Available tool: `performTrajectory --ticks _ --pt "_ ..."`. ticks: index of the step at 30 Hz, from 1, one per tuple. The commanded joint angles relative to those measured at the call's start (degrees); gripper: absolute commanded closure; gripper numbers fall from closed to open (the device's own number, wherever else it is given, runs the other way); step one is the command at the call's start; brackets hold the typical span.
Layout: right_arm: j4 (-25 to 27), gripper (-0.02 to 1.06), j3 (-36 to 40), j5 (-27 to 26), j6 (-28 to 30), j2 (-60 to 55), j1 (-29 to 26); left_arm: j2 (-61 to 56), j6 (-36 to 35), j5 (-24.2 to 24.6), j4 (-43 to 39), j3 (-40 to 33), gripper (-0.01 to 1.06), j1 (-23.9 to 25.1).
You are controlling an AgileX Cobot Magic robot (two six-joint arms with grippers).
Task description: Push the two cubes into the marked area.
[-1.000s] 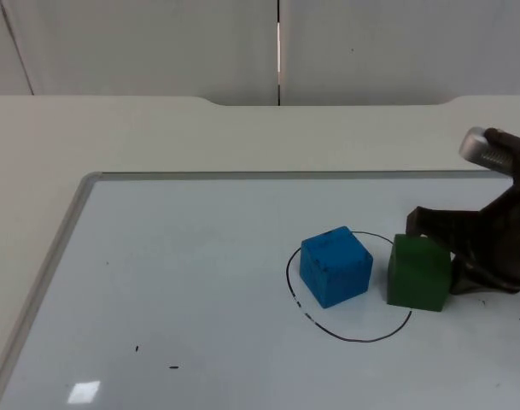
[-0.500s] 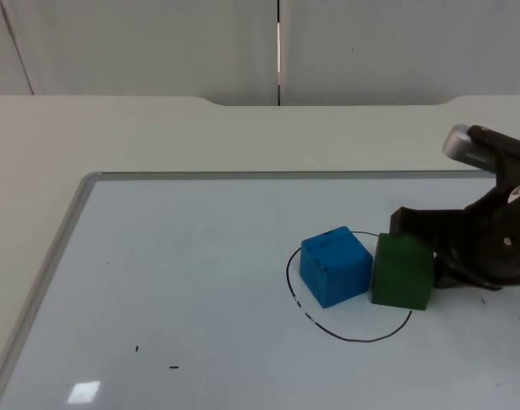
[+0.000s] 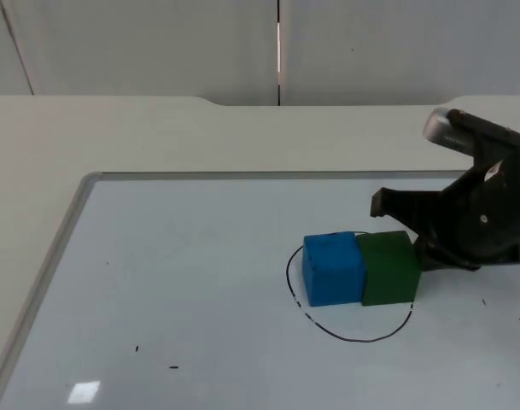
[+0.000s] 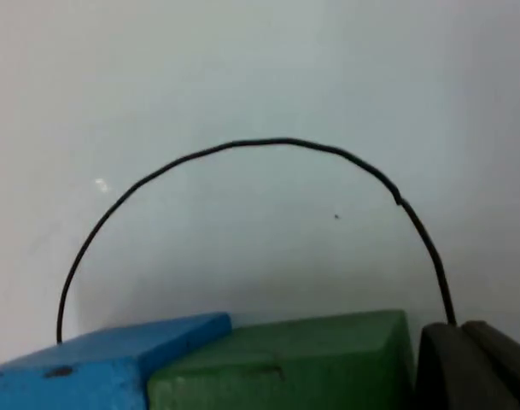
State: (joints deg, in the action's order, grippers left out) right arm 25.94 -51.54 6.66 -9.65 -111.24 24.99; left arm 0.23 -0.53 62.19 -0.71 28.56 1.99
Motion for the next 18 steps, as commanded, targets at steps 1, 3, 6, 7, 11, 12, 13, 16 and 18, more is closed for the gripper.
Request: performTrajectory --ticks 1,3,6,7,11,12,13,16,18 --pt "-0.1 1.05 -0.3 1.1 0.0 0.0 0.4 -0.2 0.1 -0.5 0.7 -0.3 1.05 -0.3" --pt "-0.1 1.05 -0.3 1.9 0.2 0.0 0.4 -0.2 0.1 -0.5 0.7 -0.3 1.05 -0.3" --pt "-0.3 1.05 -0.3 2.3 0.2 0.0 0.4 -0.2 0.1 -0.5 0.7 -0.3 1.05 -0.3" --pt "-0.3 1.05 -0.3 2.4 0.2 0.0 0.4 -0.2 0.1 -0.5 0.7 -0.3 1.05 -0.3" --pt "-0.1 1.05 -0.3 2.7 0.2 0.0 0.4 -0.2 0.1 -0.5 0.7 -0.3 1.05 -0.3" --pt "-0.1 1.05 -0.3 2.7 0.2 0.0 0.4 -0.2 0.1 -0.5 0.7 -0.3 1.05 -0.3" --pt "-0.1 1.05 -0.3 2.9 0.2 0.0 0.4 -0.2 0.1 -0.5 0.7 -0.3 1.05 -0.3" --pt "-0.3 1.05 -0.3 3.0 0.2 0.0 0.4 -0.2 0.1 -0.5 0.7 -0.3 1.05 -0.3" --pt "-1.1 1.05 -0.3 3.3 0.2 0.0 0.3 -0.2 0.1 -0.5 0.7 -0.3 1.05 -0.3"
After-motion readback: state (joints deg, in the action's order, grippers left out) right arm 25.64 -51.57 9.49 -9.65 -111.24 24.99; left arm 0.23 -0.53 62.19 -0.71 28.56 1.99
